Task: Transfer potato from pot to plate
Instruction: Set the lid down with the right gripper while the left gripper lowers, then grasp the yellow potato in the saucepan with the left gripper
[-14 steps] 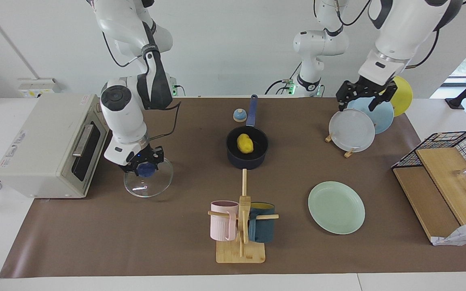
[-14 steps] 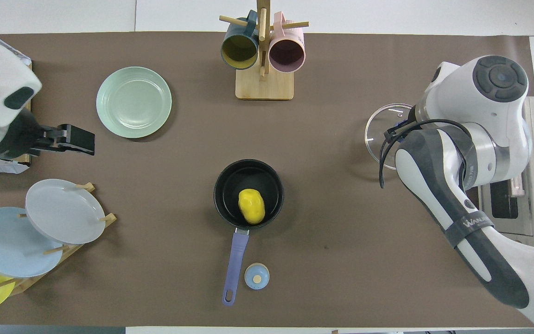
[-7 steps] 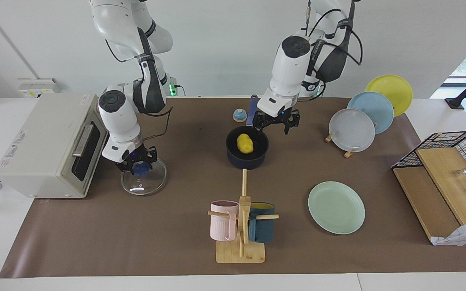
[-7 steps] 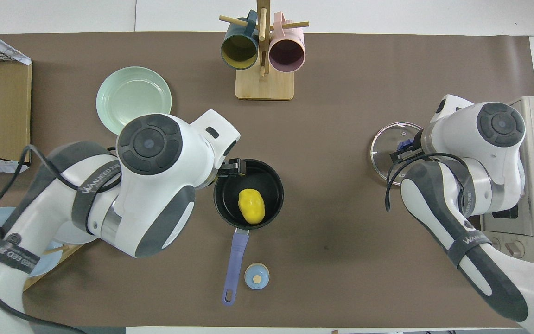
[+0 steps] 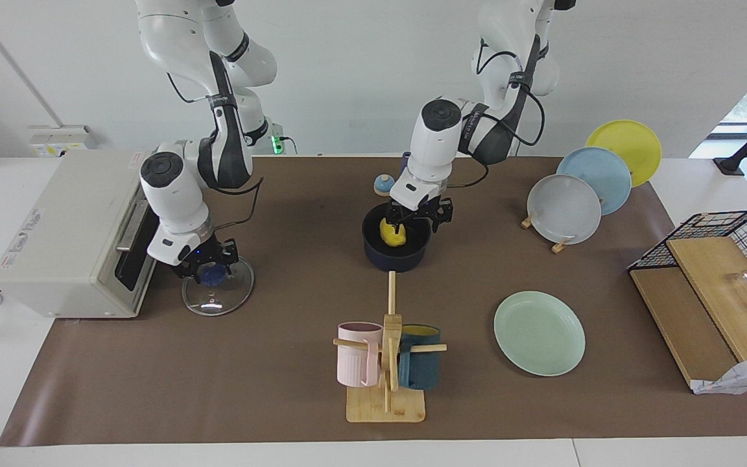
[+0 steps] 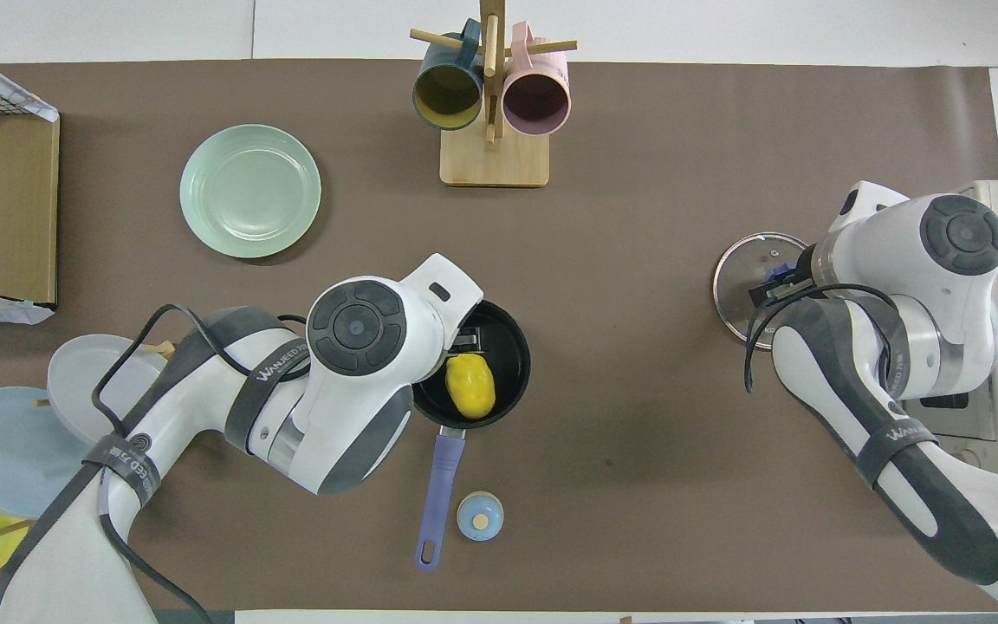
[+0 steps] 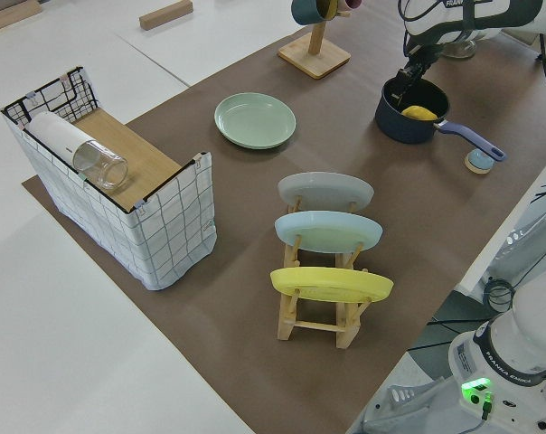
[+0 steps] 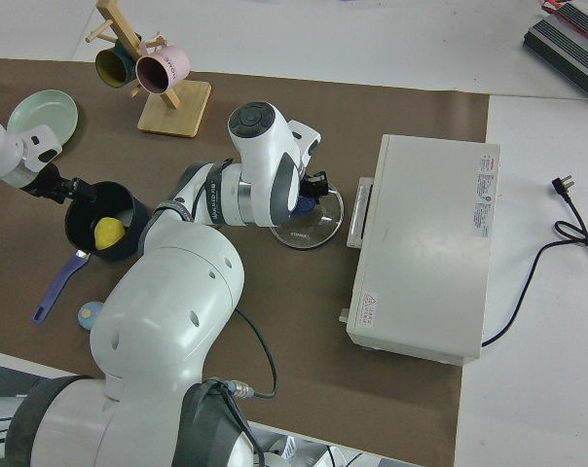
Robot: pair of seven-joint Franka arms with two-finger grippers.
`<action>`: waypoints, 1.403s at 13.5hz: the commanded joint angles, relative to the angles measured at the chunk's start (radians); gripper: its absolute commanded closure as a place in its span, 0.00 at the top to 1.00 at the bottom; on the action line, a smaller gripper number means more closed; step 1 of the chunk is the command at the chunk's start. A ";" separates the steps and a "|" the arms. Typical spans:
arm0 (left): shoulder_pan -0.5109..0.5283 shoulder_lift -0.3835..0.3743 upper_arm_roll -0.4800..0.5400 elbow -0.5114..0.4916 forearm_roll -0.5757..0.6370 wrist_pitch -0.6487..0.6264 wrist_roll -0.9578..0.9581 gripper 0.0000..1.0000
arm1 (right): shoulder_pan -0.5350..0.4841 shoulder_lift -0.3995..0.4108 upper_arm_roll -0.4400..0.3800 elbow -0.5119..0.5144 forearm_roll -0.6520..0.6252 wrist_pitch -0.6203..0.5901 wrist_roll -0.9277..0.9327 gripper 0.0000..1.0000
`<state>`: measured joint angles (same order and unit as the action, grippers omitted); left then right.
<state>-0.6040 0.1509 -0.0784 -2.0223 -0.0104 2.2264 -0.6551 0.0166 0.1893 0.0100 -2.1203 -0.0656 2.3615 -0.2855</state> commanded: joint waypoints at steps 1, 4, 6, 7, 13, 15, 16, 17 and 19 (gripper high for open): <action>-0.042 0.009 0.017 -0.015 0.003 0.044 -0.055 1.00 | -0.015 -0.011 0.013 0.006 0.007 0.004 -0.014 1.00; -0.060 0.025 0.017 -0.015 0.003 0.047 -0.080 1.00 | -0.017 -0.040 0.013 0.138 0.007 -0.195 -0.012 1.00; -0.066 0.045 0.016 -0.015 0.003 0.062 -0.098 1.00 | -0.007 -0.057 0.014 0.248 0.013 -0.359 0.017 1.00; -0.069 0.059 0.016 -0.015 0.003 0.071 -0.106 1.00 | -0.007 -0.067 0.016 0.302 0.015 -0.436 0.035 1.00; -0.094 0.088 0.017 -0.019 0.003 0.084 -0.113 1.00 | -0.006 -0.175 0.016 0.471 0.013 -0.767 0.138 1.00; -0.111 0.087 0.017 -0.035 0.003 0.085 -0.113 1.00 | -0.017 -0.185 0.011 0.503 0.015 -0.847 0.141 1.00; -0.111 0.085 0.017 -0.036 0.003 0.085 -0.113 1.00 | -0.018 -0.189 0.010 0.500 0.016 -0.850 0.143 1.00; -0.111 0.085 0.017 -0.036 0.003 0.084 -0.113 1.00 | -0.018 -0.191 0.010 0.502 0.016 -0.851 0.149 1.00; -0.111 0.085 0.017 -0.042 0.003 0.082 -0.110 0.93 | -0.017 -0.189 0.010 0.503 0.016 -0.841 0.175 1.00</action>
<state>-0.6983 0.2469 -0.0777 -2.0393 -0.0104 2.2922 -0.7531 0.0146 -0.0079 0.0108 -1.6301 -0.0602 1.5266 -0.1380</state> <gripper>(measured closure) 0.013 0.000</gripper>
